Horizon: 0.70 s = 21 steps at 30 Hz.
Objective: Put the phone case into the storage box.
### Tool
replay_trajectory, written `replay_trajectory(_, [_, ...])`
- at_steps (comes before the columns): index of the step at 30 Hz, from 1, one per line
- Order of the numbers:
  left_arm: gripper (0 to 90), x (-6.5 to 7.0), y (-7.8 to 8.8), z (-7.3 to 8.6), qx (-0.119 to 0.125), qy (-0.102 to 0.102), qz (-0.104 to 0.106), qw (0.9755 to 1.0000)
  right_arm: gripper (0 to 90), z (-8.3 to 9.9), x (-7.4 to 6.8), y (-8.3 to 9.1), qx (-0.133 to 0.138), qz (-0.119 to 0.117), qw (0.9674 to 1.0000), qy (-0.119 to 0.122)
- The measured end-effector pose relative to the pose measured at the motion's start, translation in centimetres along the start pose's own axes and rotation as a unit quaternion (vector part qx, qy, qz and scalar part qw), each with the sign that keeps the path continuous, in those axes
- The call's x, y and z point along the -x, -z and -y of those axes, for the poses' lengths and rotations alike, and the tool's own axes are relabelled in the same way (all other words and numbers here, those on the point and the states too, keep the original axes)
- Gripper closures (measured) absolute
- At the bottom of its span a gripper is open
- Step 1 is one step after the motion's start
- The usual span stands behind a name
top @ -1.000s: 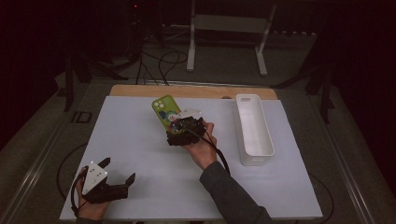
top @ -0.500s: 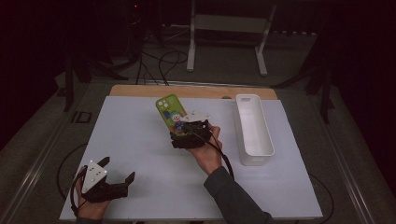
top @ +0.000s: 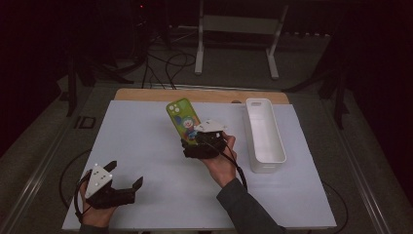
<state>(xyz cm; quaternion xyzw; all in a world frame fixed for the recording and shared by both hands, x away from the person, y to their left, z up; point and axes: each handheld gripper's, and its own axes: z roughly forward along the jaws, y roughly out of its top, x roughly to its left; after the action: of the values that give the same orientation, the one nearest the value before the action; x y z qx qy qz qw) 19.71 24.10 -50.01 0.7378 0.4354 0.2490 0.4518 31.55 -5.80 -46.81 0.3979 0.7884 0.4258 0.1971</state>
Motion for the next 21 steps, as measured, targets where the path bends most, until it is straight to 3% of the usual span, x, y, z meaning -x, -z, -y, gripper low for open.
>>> replay_trajectory(10, [0.0, 0.1, -1.0, -2.0, -0.019, 0.006, 0.012, 0.9997, 15.6, 0.4, -0.3, 0.8, 0.016, -0.002, 0.9999, 0.004])
replay_trajectory(16, [0.0, 0.1, -1.4, -2.8, -0.018, 0.009, 0.019, 0.9996, 15.6, 0.5, -0.6, 1.0, 0.023, -0.005, 0.9997, 0.006])
replay_trajectory(21, [0.0, 0.3, -2.2, -3.7, -0.020, 0.026, 0.029, 0.9990, 15.6, 0.8, -0.8, 1.0, 0.024, -0.010, 0.9996, 0.010])
